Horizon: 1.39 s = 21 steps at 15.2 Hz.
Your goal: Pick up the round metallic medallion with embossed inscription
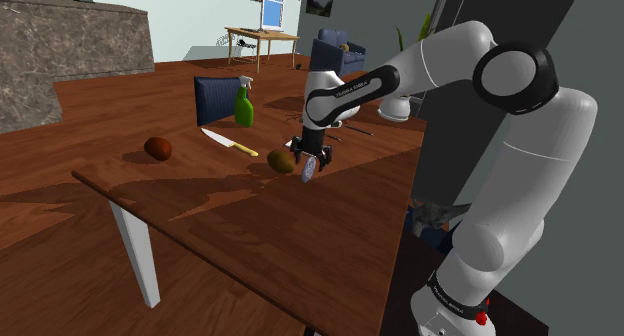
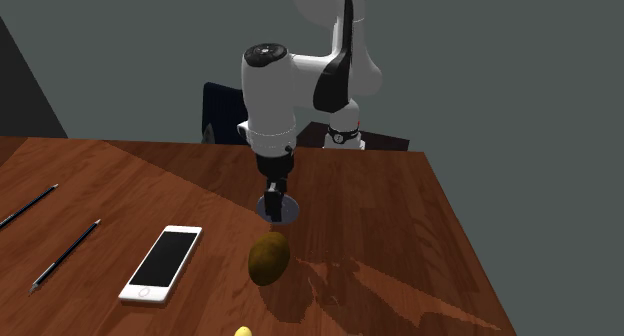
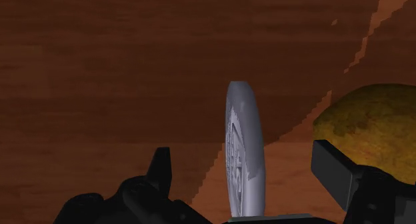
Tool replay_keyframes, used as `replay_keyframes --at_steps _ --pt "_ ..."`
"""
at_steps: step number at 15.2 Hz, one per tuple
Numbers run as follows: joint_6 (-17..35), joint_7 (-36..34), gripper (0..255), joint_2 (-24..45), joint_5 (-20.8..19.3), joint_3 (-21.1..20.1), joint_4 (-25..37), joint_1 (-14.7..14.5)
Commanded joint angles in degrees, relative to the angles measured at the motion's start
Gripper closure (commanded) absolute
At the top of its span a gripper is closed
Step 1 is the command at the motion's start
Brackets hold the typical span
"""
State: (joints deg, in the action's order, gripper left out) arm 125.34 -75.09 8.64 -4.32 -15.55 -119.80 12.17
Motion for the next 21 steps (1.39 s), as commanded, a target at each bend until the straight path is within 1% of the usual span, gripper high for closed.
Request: replay_keyframes --at_steps 1,10,21 --pt "0.21 -0.08 255 0.19 -0.07 0.00 0.01 -0.03" --pt "0.19 -0.07 255 0.15 -0.06 0.00 -0.01 -0.02" --pt "-7.65 1.12 255 -3.84 1.48 -0.21 4.02 0.21"
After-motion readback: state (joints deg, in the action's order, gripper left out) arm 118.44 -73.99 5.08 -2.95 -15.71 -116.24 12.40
